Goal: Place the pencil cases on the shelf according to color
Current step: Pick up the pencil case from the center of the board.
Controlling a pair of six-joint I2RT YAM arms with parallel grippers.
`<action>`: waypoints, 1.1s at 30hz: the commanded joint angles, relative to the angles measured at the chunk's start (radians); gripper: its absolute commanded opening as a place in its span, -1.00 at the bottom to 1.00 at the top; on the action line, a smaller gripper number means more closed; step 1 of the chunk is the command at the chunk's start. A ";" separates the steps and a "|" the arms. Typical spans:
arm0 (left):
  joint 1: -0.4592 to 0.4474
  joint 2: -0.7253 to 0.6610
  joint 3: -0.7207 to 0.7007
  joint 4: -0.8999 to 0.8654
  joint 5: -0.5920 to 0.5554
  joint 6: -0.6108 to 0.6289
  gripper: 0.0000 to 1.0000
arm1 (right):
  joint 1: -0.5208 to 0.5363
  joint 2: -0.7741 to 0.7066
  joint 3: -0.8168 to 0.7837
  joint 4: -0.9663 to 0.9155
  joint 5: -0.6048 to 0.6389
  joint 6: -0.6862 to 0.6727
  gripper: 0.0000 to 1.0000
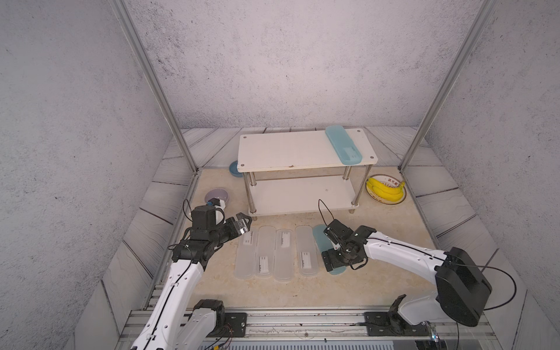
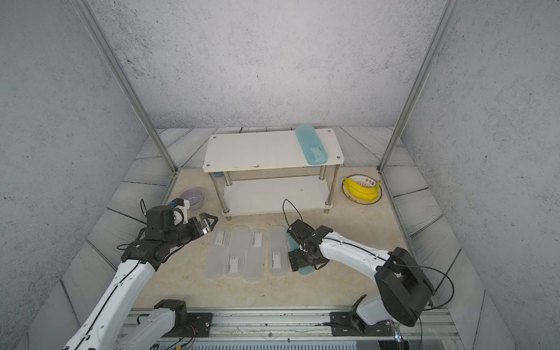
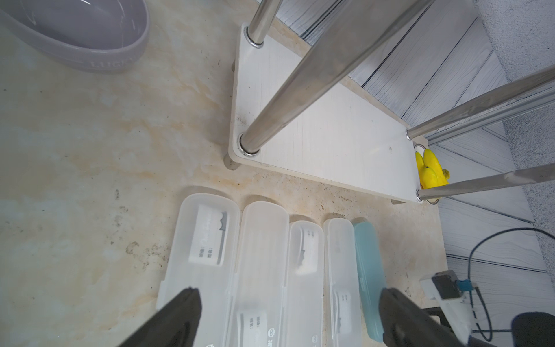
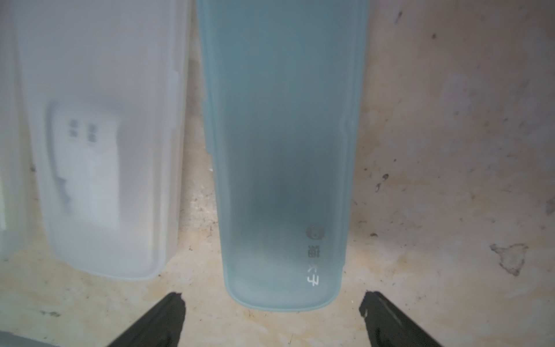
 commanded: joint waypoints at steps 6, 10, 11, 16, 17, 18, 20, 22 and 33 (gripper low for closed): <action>-0.008 -0.006 0.002 -0.013 -0.010 0.020 0.97 | -0.002 0.061 0.008 0.064 0.009 -0.038 0.95; -0.009 0.001 0.007 -0.014 -0.008 0.020 0.97 | -0.001 0.102 -0.014 0.083 0.019 -0.029 0.93; -0.010 0.000 0.005 -0.014 -0.007 0.019 0.97 | -0.002 0.106 -0.023 0.086 0.024 -0.022 0.92; -0.010 0.001 0.005 -0.013 -0.015 0.022 0.97 | -0.001 0.101 -0.067 0.101 0.051 0.009 0.90; -0.011 0.002 0.005 -0.012 -0.015 0.022 0.98 | -0.001 0.101 -0.072 0.107 0.048 0.014 0.90; -0.011 0.003 0.007 -0.010 -0.015 0.023 0.97 | -0.001 0.102 -0.079 0.112 0.041 0.020 0.89; -0.011 0.009 0.008 -0.011 -0.013 0.022 0.97 | 0.001 0.103 -0.094 0.127 0.028 0.035 0.87; -0.012 0.010 0.010 -0.011 -0.016 0.022 0.97 | 0.004 0.104 -0.114 0.146 0.023 0.053 0.85; -0.014 0.003 0.009 -0.016 -0.019 0.025 0.97 | 0.017 0.029 -0.139 0.119 0.094 0.091 0.15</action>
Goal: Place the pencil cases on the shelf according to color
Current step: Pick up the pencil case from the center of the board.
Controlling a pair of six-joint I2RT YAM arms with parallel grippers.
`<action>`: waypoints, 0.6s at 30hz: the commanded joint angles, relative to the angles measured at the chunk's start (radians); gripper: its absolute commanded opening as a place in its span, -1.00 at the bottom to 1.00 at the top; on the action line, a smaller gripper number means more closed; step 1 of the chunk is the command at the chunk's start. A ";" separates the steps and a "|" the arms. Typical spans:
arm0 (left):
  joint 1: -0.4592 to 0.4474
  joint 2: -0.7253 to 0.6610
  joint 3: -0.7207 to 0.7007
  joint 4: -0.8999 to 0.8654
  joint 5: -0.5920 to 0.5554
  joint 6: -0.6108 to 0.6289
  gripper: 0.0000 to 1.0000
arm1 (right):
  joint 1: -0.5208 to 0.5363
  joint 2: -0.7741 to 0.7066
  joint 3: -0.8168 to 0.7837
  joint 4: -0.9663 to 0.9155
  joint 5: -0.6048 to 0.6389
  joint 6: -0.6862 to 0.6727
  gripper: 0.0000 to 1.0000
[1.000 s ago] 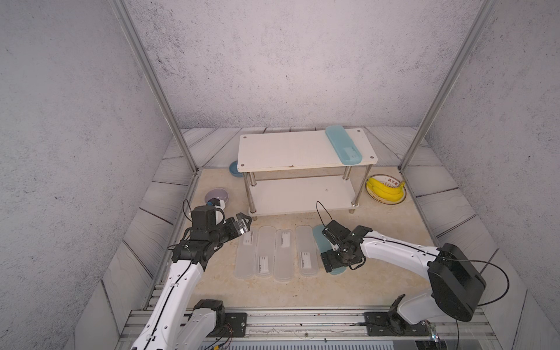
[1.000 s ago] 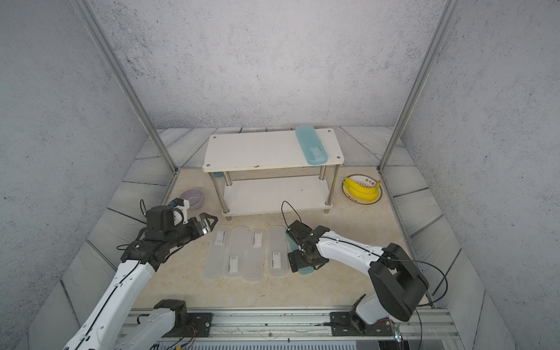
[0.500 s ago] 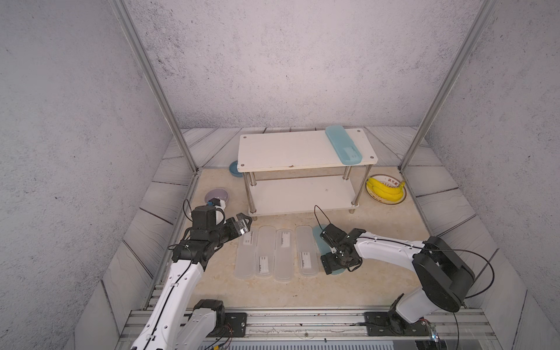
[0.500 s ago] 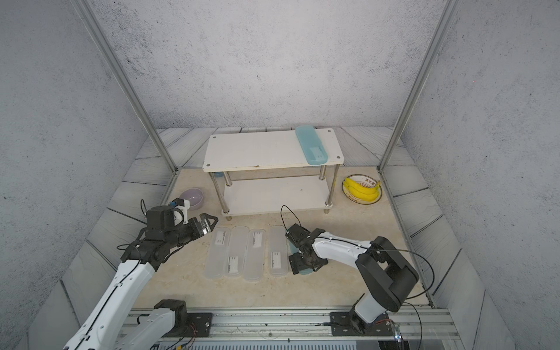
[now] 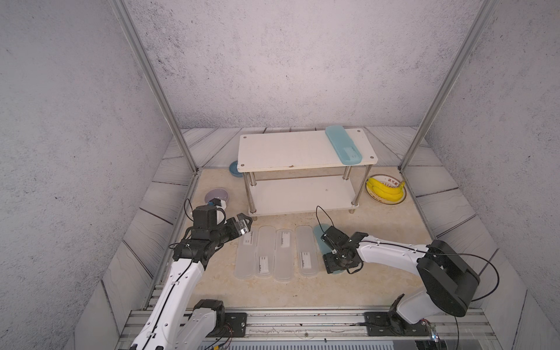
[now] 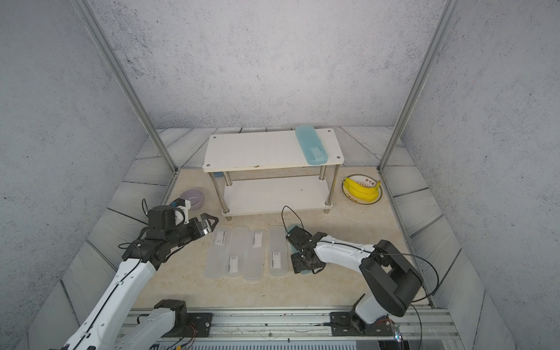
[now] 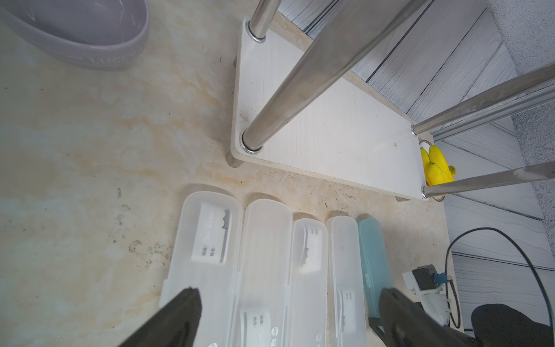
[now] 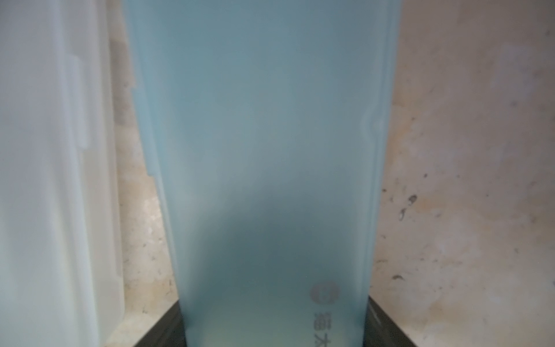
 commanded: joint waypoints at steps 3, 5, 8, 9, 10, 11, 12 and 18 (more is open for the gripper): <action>-0.006 -0.018 0.011 -0.012 -0.015 0.016 0.97 | 0.004 -0.094 -0.023 -0.104 0.065 0.027 -0.03; -0.006 -0.017 0.014 -0.013 -0.017 0.017 0.97 | 0.004 -0.146 -0.006 -0.153 0.081 0.025 -0.08; -0.007 -0.016 0.030 -0.018 -0.018 0.021 0.97 | 0.004 -0.220 0.053 -0.251 0.094 0.021 -0.13; -0.007 -0.015 0.039 -0.019 -0.019 0.022 0.97 | 0.004 -0.243 0.085 -0.293 0.094 0.016 -0.14; -0.006 -0.014 0.051 -0.022 -0.018 0.023 0.97 | 0.004 -0.265 0.121 -0.337 0.094 0.012 -0.14; -0.006 -0.013 0.063 -0.024 -0.016 0.022 0.97 | 0.004 -0.282 0.156 -0.370 0.097 0.006 -0.14; -0.006 -0.011 0.077 -0.025 -0.012 0.022 0.98 | 0.004 -0.303 0.198 -0.408 0.097 -0.001 -0.14; -0.006 -0.011 0.183 -0.031 -0.001 0.017 0.97 | 0.009 -0.359 0.460 -0.568 0.095 -0.034 -0.17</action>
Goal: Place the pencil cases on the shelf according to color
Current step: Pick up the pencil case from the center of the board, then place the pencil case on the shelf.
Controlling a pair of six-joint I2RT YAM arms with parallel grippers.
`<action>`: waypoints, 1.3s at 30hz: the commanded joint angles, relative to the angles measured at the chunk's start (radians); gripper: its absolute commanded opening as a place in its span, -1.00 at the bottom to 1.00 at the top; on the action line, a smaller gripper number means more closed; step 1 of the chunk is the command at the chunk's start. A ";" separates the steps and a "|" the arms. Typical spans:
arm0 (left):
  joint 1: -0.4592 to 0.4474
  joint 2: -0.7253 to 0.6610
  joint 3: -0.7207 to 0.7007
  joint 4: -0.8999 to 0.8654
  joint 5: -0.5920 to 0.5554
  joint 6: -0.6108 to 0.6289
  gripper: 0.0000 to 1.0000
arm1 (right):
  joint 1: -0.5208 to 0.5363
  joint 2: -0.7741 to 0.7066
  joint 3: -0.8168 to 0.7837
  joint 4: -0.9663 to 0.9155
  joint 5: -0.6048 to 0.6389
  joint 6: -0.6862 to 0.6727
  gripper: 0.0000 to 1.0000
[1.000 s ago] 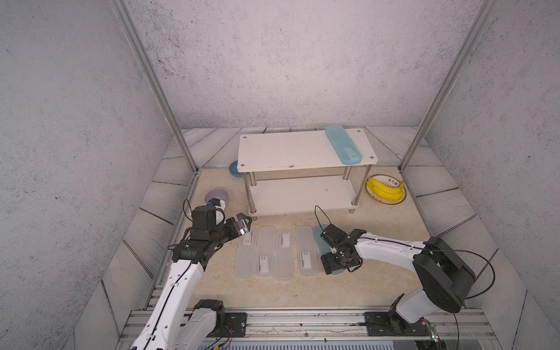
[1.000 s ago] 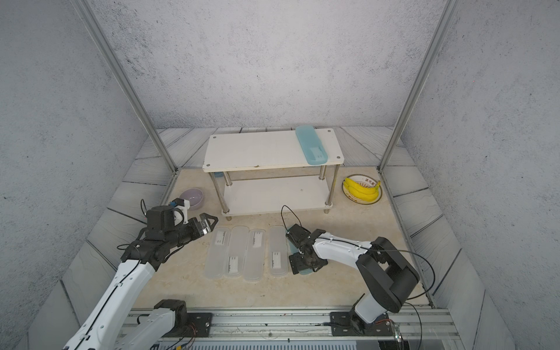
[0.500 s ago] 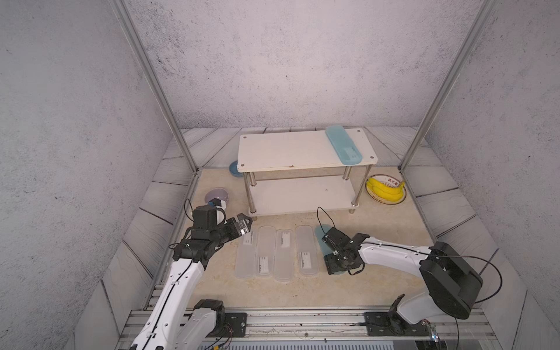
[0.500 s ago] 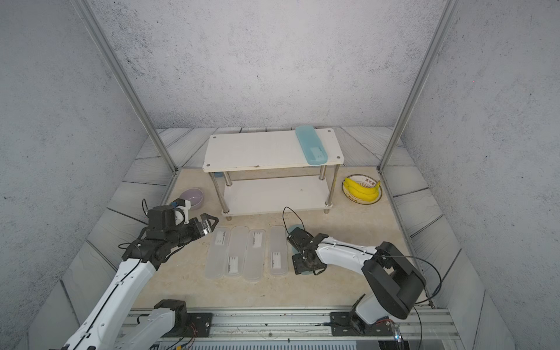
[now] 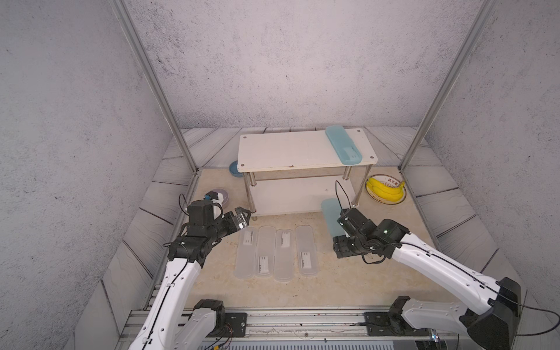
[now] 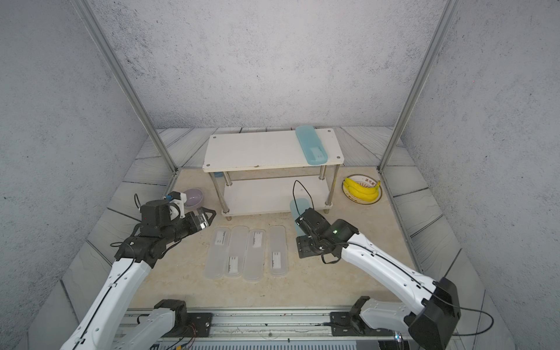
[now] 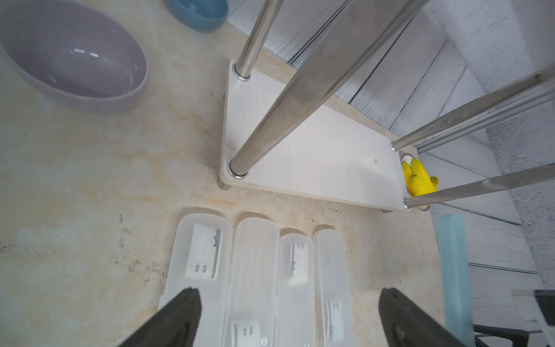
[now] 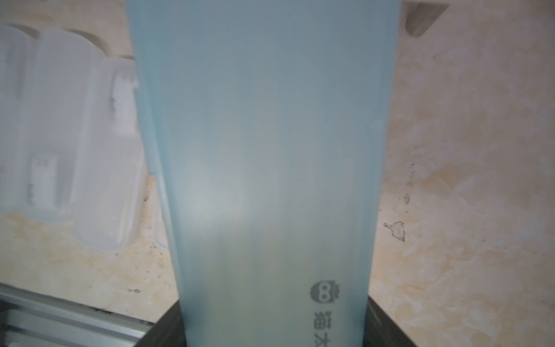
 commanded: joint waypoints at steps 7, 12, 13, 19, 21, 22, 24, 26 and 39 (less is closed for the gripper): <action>-0.007 -0.029 0.126 0.020 -0.003 0.001 0.97 | 0.013 -0.040 0.301 -0.152 -0.011 -0.090 -0.21; -0.006 -0.025 0.138 0.032 0.004 -0.003 0.97 | 0.014 -0.012 0.463 -0.138 0.012 -0.137 -0.21; -0.006 -0.021 0.142 0.034 0.008 -0.005 0.97 | 0.013 0.008 0.518 -0.147 0.031 -0.144 -0.21; -0.006 0.016 0.180 0.057 0.018 -0.006 0.97 | 0.010 0.265 0.906 -0.271 0.128 -0.225 -0.18; -0.006 0.032 0.194 0.063 0.021 -0.003 0.97 | -0.004 0.369 1.030 -0.289 0.157 -0.254 -0.17; -0.006 0.038 0.201 0.059 0.021 0.004 0.97 | -0.017 0.415 1.081 -0.292 0.153 -0.261 -0.17; -0.006 0.048 0.213 0.053 0.023 0.018 0.97 | -0.055 0.498 1.178 -0.284 0.127 -0.270 -0.17; -0.006 0.052 0.213 0.049 0.020 0.028 0.97 | -0.083 0.552 1.236 -0.252 0.091 -0.276 -0.17; -0.006 0.068 0.141 0.109 0.057 0.008 0.97 | -0.175 0.706 1.338 0.006 -0.009 -0.314 -0.16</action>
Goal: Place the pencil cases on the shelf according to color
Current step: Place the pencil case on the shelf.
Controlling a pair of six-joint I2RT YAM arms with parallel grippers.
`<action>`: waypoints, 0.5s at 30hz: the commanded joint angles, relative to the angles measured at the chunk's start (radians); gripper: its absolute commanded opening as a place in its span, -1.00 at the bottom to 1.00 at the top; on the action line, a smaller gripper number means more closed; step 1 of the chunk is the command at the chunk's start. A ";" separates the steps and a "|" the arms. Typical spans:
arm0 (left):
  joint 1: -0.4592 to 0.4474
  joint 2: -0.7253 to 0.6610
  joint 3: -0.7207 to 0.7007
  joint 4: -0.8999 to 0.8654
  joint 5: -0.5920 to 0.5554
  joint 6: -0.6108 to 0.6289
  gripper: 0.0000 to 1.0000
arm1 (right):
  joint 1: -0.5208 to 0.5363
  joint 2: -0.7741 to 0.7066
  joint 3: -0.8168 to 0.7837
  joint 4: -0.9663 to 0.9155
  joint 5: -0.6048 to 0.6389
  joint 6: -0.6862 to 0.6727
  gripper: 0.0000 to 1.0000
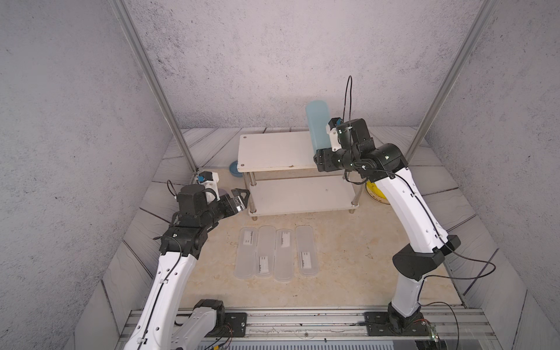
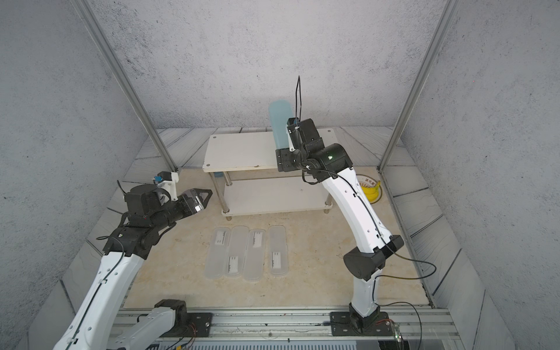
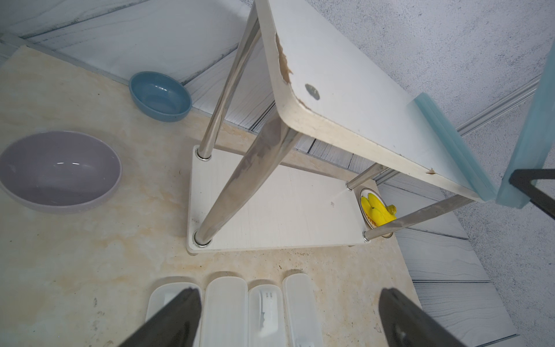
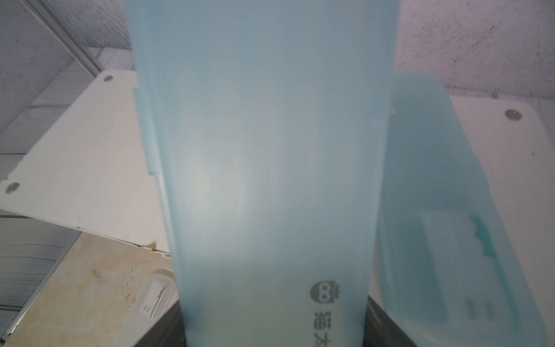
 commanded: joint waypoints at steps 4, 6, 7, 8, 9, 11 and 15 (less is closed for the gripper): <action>-0.005 0.009 -0.036 0.049 0.036 -0.013 0.97 | -0.034 0.069 0.063 0.078 -0.032 -0.009 -0.16; -0.005 0.008 -0.043 0.051 0.035 -0.010 0.97 | -0.039 0.080 0.049 0.088 -0.031 -0.007 -0.16; -0.005 0.007 -0.044 0.049 0.035 -0.006 0.97 | -0.042 0.086 0.040 0.093 -0.032 -0.006 -0.15; -0.006 0.007 -0.044 0.046 0.034 -0.002 0.97 | -0.044 0.090 0.035 0.098 -0.034 -0.001 -0.15; -0.006 0.007 -0.043 0.045 0.034 -0.001 0.97 | -0.045 0.094 0.032 0.099 -0.038 0.002 -0.14; -0.006 0.007 -0.044 0.042 0.036 0.001 0.97 | -0.046 0.107 0.031 0.096 -0.050 0.010 -0.12; -0.007 0.007 -0.047 0.040 0.035 0.001 0.97 | -0.045 0.119 0.025 0.087 -0.056 0.015 0.07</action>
